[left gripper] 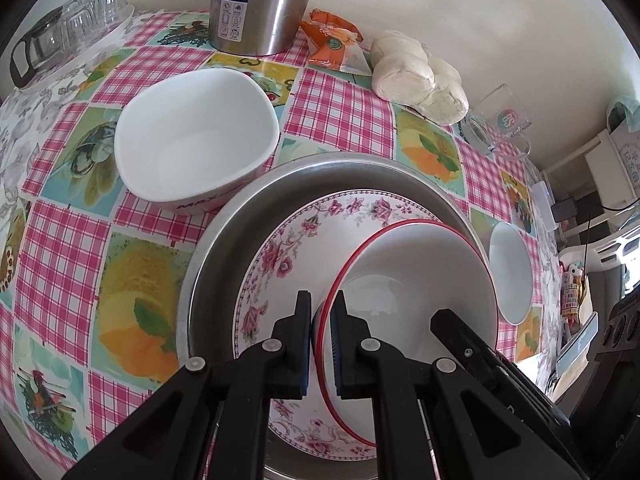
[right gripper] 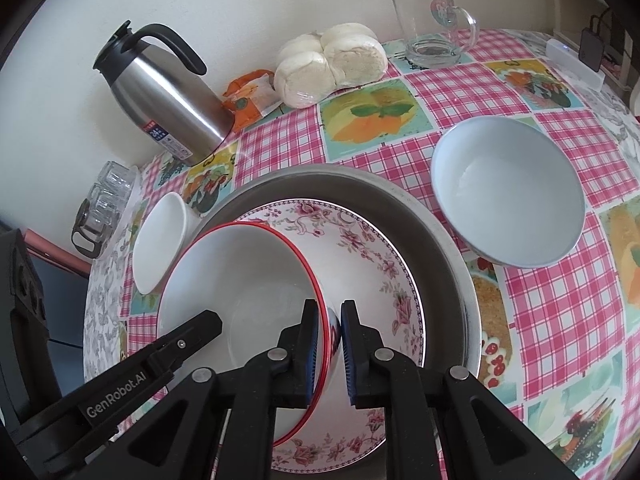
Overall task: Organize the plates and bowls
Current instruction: 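Lower the red-rimmed bowl onto the floral plate with both tools, then open both tools to release the bowl and pull back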
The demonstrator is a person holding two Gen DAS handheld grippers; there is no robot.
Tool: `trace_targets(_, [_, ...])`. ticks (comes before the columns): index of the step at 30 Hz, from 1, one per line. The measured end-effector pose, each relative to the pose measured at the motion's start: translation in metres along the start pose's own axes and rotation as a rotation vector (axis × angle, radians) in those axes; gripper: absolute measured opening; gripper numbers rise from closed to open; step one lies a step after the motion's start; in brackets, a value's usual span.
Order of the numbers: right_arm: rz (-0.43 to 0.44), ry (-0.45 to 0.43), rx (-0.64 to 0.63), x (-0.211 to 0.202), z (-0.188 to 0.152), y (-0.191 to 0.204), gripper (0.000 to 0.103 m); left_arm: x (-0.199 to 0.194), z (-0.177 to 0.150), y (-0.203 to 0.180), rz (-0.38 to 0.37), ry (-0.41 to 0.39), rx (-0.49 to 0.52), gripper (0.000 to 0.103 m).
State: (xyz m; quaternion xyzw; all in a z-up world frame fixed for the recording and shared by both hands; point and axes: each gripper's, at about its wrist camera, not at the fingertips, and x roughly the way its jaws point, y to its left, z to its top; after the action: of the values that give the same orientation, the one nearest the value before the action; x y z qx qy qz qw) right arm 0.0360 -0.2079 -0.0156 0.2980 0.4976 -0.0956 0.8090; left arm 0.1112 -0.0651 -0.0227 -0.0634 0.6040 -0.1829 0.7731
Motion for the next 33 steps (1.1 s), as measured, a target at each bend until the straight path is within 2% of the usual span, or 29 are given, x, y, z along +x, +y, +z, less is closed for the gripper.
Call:
trace_targets(11, [0.007, 0.01, 0.028, -0.004, -0.001, -0.003, 0.014, -0.001, 0.0, 0.004, -0.033, 0.008, -0.033, 0.009])
trace_targets(13, [-0.006, -0.002, 0.025, -0.009, 0.0, -0.003, 0.015, -0.003, 0.0, 0.003, -0.033, 0.005, -0.029, 0.01])
trace_targets(17, [-0.021, -0.034, 0.011, -0.023, 0.003, -0.002, 0.021, -0.014, 0.003, 0.0, -0.025, -0.015, -0.011, 0.01])
trace_targets(22, [-0.032, -0.078, -0.004, -0.042, 0.008, 0.002, 0.022, -0.03, 0.004, -0.003, -0.007, -0.046, 0.014, 0.012])
trace_targets(27, [-0.048, -0.136, -0.034, -0.066, 0.012, 0.008, 0.025, -0.05, 0.007, -0.002, 0.002, -0.094, 0.013, 0.028])
trace_targets(31, [-0.099, -0.166, -0.087, -0.078, 0.013, 0.016, 0.048, -0.062, 0.011, 0.002, 0.034, -0.13, -0.008, 0.048])
trace_targets(33, [-0.119, -0.172, -0.098, -0.08, 0.013, 0.017, 0.055, -0.065, 0.012, 0.004, 0.053, -0.138, -0.018, 0.056])
